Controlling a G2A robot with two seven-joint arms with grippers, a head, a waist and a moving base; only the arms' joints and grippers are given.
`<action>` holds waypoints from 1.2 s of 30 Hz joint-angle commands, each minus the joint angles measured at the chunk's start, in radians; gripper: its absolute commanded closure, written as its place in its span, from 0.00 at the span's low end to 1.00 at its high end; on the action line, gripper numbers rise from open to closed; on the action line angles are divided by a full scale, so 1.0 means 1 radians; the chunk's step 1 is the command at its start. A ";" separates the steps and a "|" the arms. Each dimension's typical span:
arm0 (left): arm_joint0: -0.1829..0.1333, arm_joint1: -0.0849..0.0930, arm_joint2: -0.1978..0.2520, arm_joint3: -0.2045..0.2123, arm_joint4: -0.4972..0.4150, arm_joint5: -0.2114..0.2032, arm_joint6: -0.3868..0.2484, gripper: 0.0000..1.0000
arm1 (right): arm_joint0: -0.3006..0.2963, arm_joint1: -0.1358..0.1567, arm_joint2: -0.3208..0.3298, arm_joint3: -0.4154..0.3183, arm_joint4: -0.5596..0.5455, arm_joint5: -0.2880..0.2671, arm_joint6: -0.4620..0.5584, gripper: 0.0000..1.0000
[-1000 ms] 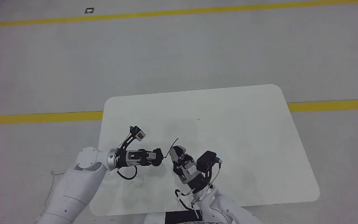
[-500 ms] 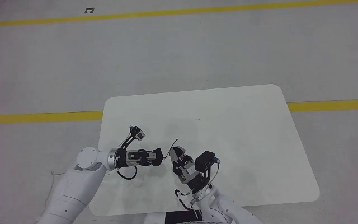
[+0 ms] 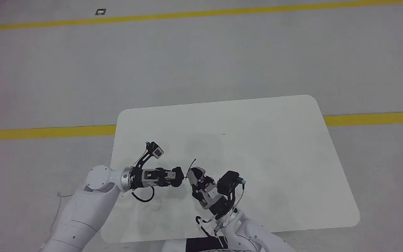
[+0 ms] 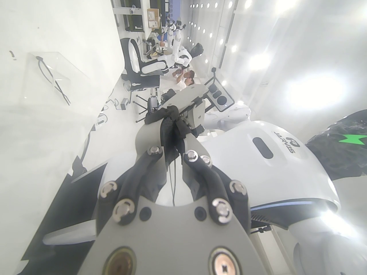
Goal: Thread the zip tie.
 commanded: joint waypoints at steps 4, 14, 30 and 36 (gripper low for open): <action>0.000 0.000 0.000 0.000 0.000 0.000 0.000 1.00 | -0.004 -0.001 0.004 0.000 -0.006 0.015 0.003 1.00; 0.000 0.000 0.000 0.000 0.000 0.000 0.000 1.00 | -0.011 0.000 0.011 -0.001 0.000 0.028 0.016 1.00; 0.000 0.000 0.000 0.000 0.000 0.000 0.000 1.00 | -0.009 0.002 0.009 0.002 0.037 0.000 0.025 1.00; 0.000 0.000 0.000 0.000 0.000 0.000 0.000 1.00 | -0.009 0.002 0.010 0.005 0.038 0.008 0.046 1.00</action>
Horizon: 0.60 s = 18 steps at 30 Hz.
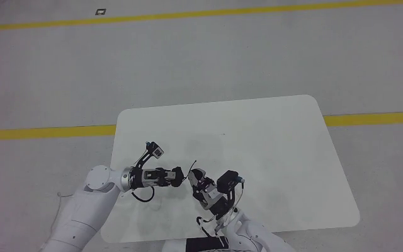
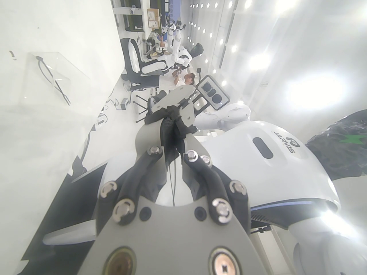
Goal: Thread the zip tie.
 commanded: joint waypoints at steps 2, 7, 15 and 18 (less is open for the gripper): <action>0.000 0.000 0.000 0.000 0.000 0.000 0.000 1.00 | -0.001 0.000 0.001 0.000 0.003 0.001 0.003 1.00; 0.000 0.000 0.000 0.000 0.000 0.000 0.000 1.00 | -0.002 0.001 0.001 -0.001 0.006 -0.001 0.000 1.00; 0.000 0.000 0.000 0.000 0.000 0.000 0.000 1.00 | -0.002 0.002 0.002 -0.002 0.008 -0.005 0.007 1.00; 0.000 0.000 0.000 0.000 0.000 0.000 0.000 1.00 | -0.002 0.002 0.001 -0.001 0.009 -0.009 0.012 1.00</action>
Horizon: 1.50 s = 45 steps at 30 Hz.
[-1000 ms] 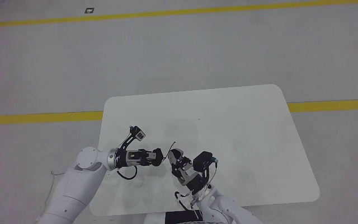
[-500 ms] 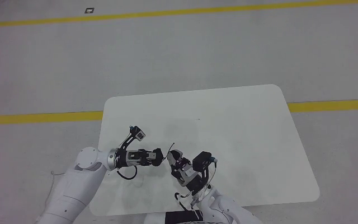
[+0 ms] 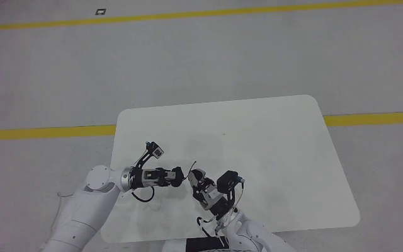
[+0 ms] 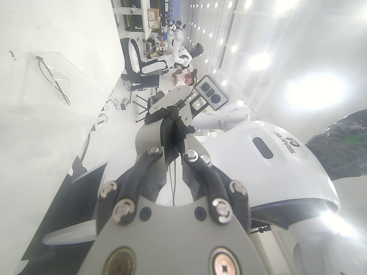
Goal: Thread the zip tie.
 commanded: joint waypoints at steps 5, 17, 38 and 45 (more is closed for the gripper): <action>0.000 0.000 0.000 0.000 0.000 0.000 0.000 1.00 | 0.001 0.000 -0.001 0.000 -0.003 -0.005 0.005 1.00; 0.000 0.000 0.000 0.000 0.000 0.000 0.000 1.00 | -0.006 0.002 0.005 -0.004 0.002 0.005 -0.022 0.00; 0.000 0.000 0.000 0.000 0.000 0.000 0.000 1.00 | -0.042 0.012 0.040 -0.012 -0.006 -0.014 -0.050 0.00; 0.052 0.009 -0.064 -0.087 -0.116 0.000 0.004 1.00 | -0.063 0.022 0.095 -0.023 0.165 -0.156 -0.027 0.00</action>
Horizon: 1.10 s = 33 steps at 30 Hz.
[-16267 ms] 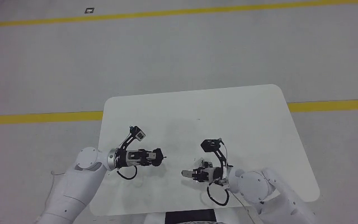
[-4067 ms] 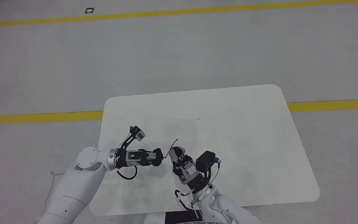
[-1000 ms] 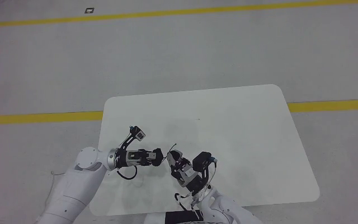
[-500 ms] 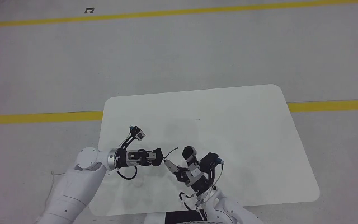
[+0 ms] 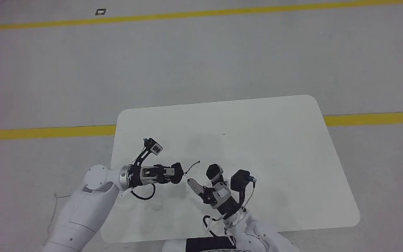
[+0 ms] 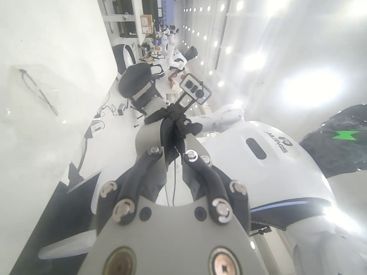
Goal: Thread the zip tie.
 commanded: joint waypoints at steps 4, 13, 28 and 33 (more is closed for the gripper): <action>0.054 0.008 -0.031 -0.045 -0.147 0.000 -0.018 1.00 | -0.024 0.012 0.045 -0.004 0.201 -0.154 0.077 0.00; 0.073 0.028 0.026 -0.063 -0.261 0.001 -0.018 1.00 | 0.023 0.029 0.033 -0.052 0.580 -0.156 0.292 0.00; 0.060 0.026 0.043 -0.011 -0.268 0.037 -0.018 1.00 | 0.047 0.027 0.026 -0.047 0.780 -0.156 0.387 0.00; 0.051 0.019 0.067 0.019 -0.305 0.028 -0.018 1.00 | 0.061 0.028 0.045 -0.034 0.959 -0.156 0.501 0.00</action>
